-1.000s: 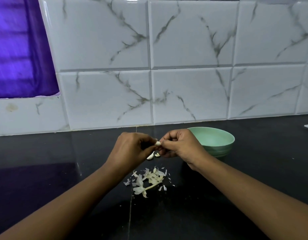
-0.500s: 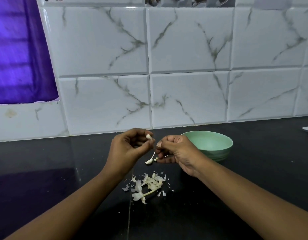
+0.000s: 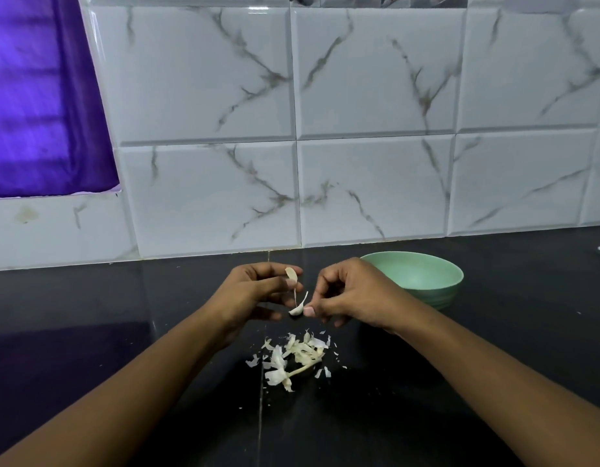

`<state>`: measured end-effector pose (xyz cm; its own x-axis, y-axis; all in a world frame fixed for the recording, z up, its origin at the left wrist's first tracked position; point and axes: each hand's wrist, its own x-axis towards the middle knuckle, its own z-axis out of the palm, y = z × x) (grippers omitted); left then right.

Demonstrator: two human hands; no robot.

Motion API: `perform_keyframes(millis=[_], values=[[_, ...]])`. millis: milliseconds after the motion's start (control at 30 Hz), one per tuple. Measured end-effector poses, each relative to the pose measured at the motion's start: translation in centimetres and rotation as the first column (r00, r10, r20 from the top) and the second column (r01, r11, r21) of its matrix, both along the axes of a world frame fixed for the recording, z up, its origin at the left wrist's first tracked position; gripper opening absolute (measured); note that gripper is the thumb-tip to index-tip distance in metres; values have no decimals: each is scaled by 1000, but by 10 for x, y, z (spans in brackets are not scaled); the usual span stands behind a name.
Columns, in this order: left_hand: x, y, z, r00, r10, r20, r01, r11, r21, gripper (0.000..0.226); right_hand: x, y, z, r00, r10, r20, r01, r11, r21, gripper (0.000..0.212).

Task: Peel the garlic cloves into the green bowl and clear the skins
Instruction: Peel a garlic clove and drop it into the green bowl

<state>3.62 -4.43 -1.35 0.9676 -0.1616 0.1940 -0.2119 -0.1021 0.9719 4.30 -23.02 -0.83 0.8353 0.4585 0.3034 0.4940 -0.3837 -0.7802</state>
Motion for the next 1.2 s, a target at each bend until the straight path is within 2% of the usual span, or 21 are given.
perform_keyframes(millis=[100,233,400,567,733,867,1100,1200], values=[[0,0,-1,1000,11,14,-11,1000,6,15,0,1,-2,998,-3,60,-1,998,67,24],[-1,-4,-1,996,68,49,-67,998,-14,8,2,1,-2,972,-83,220,36,977,211,17],[-6,-16,1,990,54,127,-52,998,-18,7,6,2,-7,929,-139,344,51,967,251,16],[-6,-17,0,983,53,175,-55,998,7,7,8,1,-6,942,-126,312,34,958,285,14],[-7,-15,1,983,-33,180,36,999,-17,10,9,-5,1,989,-46,143,2,957,291,13],[-8,-14,1,978,-49,201,54,998,-16,12,7,-8,3,995,47,90,-68,967,246,12],[-8,-16,2,980,-50,193,64,996,-69,20,7,-9,4,987,73,143,-93,986,138,11],[-6,-17,0,985,-39,165,56,994,-99,20,7,-7,1,971,36,235,-60,993,97,15]])
